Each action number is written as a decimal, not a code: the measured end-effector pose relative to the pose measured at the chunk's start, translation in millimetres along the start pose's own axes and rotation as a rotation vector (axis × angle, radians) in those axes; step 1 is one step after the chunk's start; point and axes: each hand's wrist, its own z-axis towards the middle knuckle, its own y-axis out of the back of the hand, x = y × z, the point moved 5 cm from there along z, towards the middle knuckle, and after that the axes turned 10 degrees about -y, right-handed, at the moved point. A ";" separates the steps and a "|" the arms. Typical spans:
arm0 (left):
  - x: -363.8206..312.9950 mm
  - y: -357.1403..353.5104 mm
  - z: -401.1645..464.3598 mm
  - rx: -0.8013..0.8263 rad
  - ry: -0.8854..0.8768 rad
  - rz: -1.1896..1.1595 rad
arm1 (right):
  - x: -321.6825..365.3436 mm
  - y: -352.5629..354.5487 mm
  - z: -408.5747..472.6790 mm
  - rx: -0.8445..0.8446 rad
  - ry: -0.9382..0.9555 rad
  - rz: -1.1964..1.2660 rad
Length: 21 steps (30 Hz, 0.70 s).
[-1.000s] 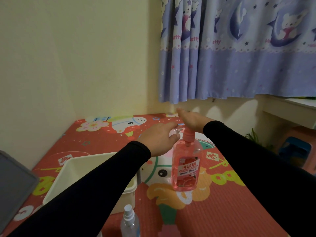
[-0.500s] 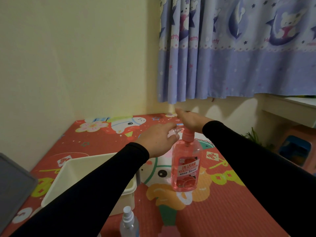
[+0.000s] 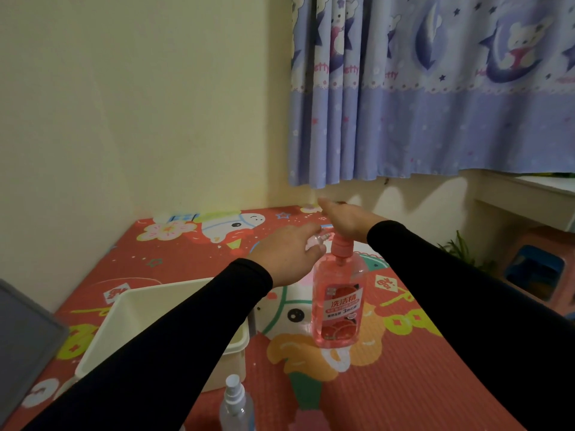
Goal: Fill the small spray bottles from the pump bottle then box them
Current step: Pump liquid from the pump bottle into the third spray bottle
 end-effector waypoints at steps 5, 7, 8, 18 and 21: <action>-1.5 4.2 1.0 -0.035 -0.022 -0.004 | 2.7 5.8 1.7 -0.028 0.018 -0.003; 1.4 -2.2 -1.3 -0.041 -0.022 -0.033 | 0.9 -2.2 4.1 -0.024 0.019 0.021; 2.9 -5.4 -2.3 -0.036 -0.018 -0.040 | -0.2 -5.9 4.5 -0.009 0.023 0.029; 1.0 5.1 3.2 -0.013 -0.011 -0.020 | -4.0 7.8 7.1 -0.012 -0.039 0.054; 1.6 1.3 1.9 -0.024 -0.009 -0.039 | -6.3 1.9 9.2 -0.020 -0.073 0.132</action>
